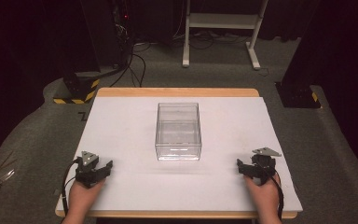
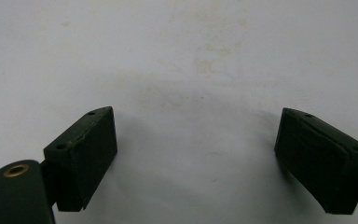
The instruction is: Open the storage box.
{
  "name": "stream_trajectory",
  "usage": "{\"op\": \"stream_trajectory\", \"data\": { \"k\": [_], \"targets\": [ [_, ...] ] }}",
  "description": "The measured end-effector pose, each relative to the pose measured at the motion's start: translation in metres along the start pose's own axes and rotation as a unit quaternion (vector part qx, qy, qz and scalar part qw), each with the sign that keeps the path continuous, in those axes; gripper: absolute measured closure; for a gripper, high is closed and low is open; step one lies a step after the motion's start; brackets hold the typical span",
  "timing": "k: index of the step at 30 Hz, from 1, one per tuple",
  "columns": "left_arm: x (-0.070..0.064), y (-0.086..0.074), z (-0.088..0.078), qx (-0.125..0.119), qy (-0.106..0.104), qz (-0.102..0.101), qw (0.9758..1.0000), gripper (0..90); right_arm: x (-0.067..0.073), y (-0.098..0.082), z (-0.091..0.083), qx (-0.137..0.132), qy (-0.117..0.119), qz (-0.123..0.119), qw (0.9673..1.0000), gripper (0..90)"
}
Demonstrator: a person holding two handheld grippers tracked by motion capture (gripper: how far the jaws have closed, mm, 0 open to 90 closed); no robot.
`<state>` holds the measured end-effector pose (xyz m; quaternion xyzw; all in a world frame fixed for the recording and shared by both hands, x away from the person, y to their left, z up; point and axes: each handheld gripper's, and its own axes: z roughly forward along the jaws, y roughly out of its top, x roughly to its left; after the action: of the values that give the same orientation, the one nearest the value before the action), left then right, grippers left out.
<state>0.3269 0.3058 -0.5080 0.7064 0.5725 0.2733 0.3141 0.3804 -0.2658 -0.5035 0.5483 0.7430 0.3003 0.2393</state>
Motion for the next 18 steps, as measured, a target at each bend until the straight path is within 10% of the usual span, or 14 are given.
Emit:
{"op": "stream_trajectory", "data": {
  "k": [18],
  "targets": [
    [0.0003,0.0003,0.0004,0.0,-0.002,-0.004,1.0,38.9,-0.0016,0.0018,0.0003,0.01,0.013,-0.005,0.9999,9.4]
  ]
}}
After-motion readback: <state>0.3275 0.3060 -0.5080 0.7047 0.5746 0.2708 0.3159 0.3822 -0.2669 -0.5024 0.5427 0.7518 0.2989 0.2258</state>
